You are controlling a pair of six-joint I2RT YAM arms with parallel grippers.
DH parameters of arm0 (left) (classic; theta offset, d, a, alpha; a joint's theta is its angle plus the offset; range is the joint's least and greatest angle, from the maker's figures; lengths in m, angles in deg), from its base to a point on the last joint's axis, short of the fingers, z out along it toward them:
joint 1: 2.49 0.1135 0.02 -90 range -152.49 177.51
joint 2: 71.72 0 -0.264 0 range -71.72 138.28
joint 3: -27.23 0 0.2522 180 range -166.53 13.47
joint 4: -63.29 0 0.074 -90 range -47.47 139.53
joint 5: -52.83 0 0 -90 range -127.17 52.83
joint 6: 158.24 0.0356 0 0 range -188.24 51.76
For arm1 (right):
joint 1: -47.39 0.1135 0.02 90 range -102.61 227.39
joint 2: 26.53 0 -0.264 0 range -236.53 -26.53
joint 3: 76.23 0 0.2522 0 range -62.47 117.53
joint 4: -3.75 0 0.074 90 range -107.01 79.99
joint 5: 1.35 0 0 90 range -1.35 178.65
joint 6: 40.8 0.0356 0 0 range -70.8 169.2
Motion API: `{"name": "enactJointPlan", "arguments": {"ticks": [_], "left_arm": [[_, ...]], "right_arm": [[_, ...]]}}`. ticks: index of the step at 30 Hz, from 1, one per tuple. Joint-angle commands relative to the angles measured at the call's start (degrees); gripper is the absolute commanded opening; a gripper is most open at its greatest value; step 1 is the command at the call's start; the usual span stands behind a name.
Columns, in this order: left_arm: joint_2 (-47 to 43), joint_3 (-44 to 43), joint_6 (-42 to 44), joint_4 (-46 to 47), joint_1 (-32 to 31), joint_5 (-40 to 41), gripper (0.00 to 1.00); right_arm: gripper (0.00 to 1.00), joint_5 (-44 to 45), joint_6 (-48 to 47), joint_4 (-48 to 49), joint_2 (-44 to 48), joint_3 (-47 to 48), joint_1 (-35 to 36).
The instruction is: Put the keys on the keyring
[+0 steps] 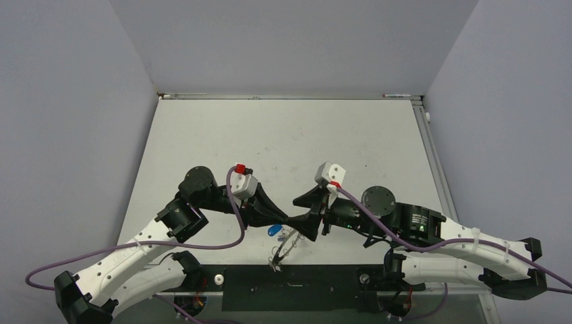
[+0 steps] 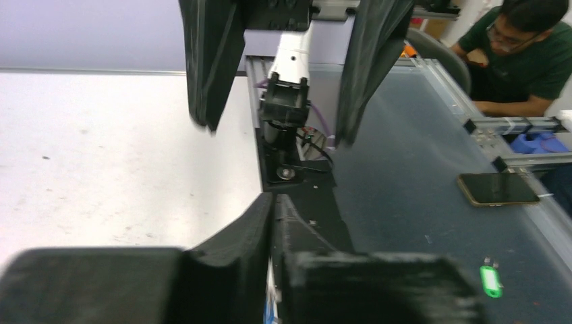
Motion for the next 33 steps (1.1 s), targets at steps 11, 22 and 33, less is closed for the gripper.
{"name": "enactJointPlan", "arguments": {"ticks": [11,22,33], "left_arm": [[-4.59,0.92,2.96,-0.66,3.18,20.72,0.0],[-7.87,0.04,-0.2,-21.45,3.67,55.98,0.38],[-13.16,1.44,-3.22,-26.15,11.28,87.03,0.78]], "right_arm": [[0.63,27.15,5.48,-2.76,5.81,-6.25,0.56],[0.61,29.76,35.52,-5.58,-18.37,-6.93,0.58],[0.77,26.47,54.71,-13.46,-47.84,10.4,7.88]]}}
